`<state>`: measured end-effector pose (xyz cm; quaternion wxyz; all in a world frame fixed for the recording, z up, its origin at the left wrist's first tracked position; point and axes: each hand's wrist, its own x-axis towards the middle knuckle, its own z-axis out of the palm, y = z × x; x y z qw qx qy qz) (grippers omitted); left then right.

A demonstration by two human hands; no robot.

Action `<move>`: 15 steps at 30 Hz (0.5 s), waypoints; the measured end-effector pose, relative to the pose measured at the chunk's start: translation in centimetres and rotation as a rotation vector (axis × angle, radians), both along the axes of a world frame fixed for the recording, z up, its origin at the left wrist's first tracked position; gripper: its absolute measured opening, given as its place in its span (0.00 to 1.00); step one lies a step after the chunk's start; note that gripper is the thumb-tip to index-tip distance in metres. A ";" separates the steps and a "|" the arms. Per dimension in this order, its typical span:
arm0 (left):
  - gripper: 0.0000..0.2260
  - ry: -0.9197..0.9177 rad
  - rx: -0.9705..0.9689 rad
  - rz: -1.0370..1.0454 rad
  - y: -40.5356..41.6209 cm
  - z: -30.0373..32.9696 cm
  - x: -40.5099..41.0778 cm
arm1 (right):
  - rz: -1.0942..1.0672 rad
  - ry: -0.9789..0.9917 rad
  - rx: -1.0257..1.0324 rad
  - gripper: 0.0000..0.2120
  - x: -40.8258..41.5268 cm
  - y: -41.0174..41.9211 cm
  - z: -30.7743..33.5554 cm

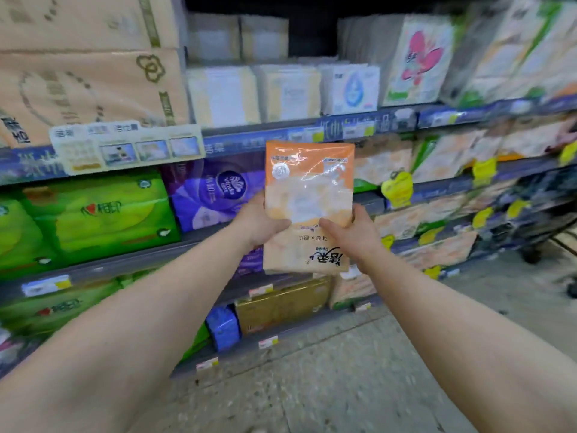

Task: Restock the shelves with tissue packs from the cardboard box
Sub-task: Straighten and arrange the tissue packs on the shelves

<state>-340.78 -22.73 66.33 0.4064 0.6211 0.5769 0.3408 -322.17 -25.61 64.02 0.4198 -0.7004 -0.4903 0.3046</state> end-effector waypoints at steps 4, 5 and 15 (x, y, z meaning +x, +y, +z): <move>0.29 -0.011 0.069 -0.119 4.8 2.0 7.4 | -0.058 0.009 0.060 0.30 7.2 2.5 2.3; 0.30 -0.006 0.082 -0.146 6.1 2.4 9.4 | -0.081 0.004 0.069 0.29 9.1 3.1 3.0; 0.25 -0.104 0.184 -0.447 18.5 8.2 32.7 | -0.391 -0.079 0.229 0.24 29.5 9.6 8.8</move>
